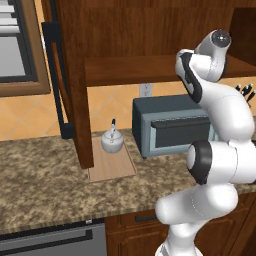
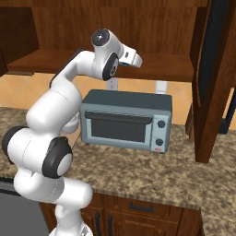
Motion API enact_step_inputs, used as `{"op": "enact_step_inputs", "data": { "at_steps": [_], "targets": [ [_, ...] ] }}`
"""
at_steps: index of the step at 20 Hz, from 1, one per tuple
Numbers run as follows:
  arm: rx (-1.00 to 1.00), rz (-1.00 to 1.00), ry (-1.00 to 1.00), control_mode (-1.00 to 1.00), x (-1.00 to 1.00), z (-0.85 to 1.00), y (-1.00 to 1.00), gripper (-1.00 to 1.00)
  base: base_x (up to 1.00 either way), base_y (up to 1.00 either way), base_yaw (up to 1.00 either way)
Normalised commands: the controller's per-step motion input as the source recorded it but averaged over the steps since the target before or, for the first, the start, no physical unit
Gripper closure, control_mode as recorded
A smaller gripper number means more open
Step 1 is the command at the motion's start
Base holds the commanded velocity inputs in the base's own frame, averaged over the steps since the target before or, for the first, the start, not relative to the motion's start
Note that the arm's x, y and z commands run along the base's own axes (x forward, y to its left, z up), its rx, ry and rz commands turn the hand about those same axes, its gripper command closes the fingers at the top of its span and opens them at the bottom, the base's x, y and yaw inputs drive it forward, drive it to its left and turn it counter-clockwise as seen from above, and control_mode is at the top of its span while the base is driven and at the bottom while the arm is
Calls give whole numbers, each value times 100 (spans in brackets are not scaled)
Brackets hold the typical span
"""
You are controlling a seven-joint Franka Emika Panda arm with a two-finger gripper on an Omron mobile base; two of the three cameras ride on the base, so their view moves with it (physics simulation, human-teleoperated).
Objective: Pick the kettle from the counter and place it on the tray. Then pick the mug from the cabinet and place it on the tray. Then close the cabinet doors.
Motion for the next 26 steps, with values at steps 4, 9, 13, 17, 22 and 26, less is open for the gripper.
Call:
{"op": "enact_step_inputs", "data": {
  "at_steps": [4, 9, 13, 17, 22, 26],
  "targets": [
    [0, 0, -3, -100, -43, 1, -4, 100, 0, 0, 0],
    [5, 0, 0, -100, -68, 9, 0, 100, 0, 0, 0],
    [10, 1, 0, -100, -69, 14, 4, 100, 0, 0, 0],
    [7, 16, 0, -100, -77, 4, 15, 100, 0, 0, 0],
    [2, 17, 1, -100, -83, -6, 24, 100, 0, 0, 0],
    [1, 28, 0, -100, -84, -20, 23, 100, 0, 0, 0]
  ]
}}
